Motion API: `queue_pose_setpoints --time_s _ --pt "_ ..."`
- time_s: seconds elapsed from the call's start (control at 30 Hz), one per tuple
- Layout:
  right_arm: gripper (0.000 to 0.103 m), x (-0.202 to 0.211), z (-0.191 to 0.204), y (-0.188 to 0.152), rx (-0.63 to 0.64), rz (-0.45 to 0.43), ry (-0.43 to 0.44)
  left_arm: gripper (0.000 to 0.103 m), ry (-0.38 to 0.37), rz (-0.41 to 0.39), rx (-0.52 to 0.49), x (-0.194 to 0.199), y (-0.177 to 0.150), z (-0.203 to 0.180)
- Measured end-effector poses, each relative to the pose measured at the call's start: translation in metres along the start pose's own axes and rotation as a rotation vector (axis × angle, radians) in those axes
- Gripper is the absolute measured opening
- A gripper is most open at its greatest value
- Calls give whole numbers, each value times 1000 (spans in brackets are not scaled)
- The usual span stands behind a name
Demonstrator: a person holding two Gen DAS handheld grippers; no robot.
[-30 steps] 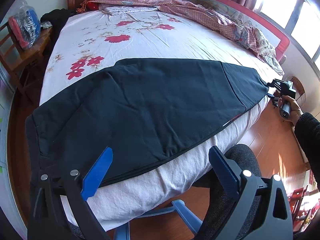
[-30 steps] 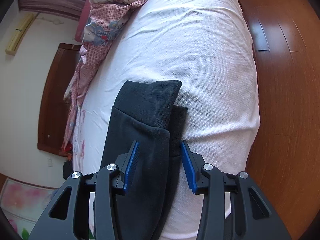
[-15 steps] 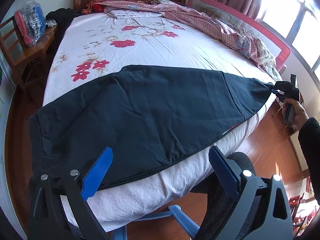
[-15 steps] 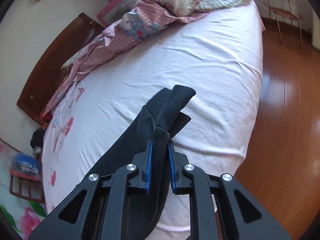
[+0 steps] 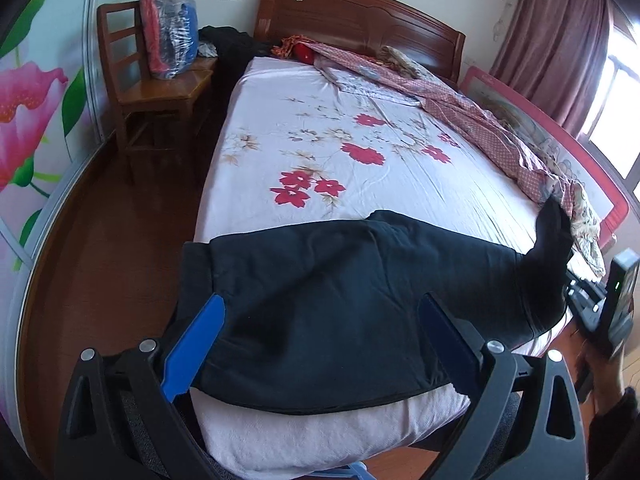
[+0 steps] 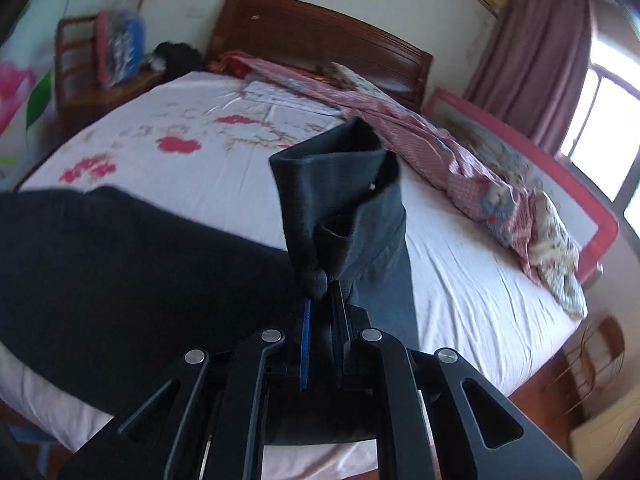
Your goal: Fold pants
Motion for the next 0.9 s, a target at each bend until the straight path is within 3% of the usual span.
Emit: queue_pose_setpoints --time_s 0.1,0.17,0.37,0.47,0.53,0.6,0.63,0.7,0.77,0.83,0.9 --pt "8 -8 75 -35 240 29 40 98 1 20 27 -6 -5 6" --pt "8 -12 94 -55 336 35 14 98 -6 24 30 -8 -8 7" --pt "8 3 87 -29 356 -49 -45 98 -21 41 27 -15 -18 2" --pt "8 15 98 -17 388 -106 -22 98 -34 62 35 -16 -24 -1" --pt "8 11 108 -27 423 -82 -3 98 -34 50 21 -14 -23 -3" --pt "9 -2 120 -47 452 1 33 98 -31 42 26 -14 -20 0" --pt "11 0 122 -48 473 -27 15 98 -27 37 34 -12 -19 4" --pt "15 5 118 -43 436 -11 47 98 -4 30 56 -11 -16 16" --pt "34 17 106 -29 332 -4 82 98 17 15 86 -9 -11 29" --pt "38 35 95 -16 233 -23 108 98 52 -6 124 -6 -4 49" --pt "53 48 83 -10 84 -27 121 99 100 -19 154 -5 0 72"
Point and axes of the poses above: each gripper's, at about its wrist camera, not at the fingertips, and x roughly against the way its jaws point, z to its left, y to its top, the point moved 9 cm from there along -x, roughly the way its jaws point, and after that the axes turned 10 degrees about -z, right-handed, at the moved point
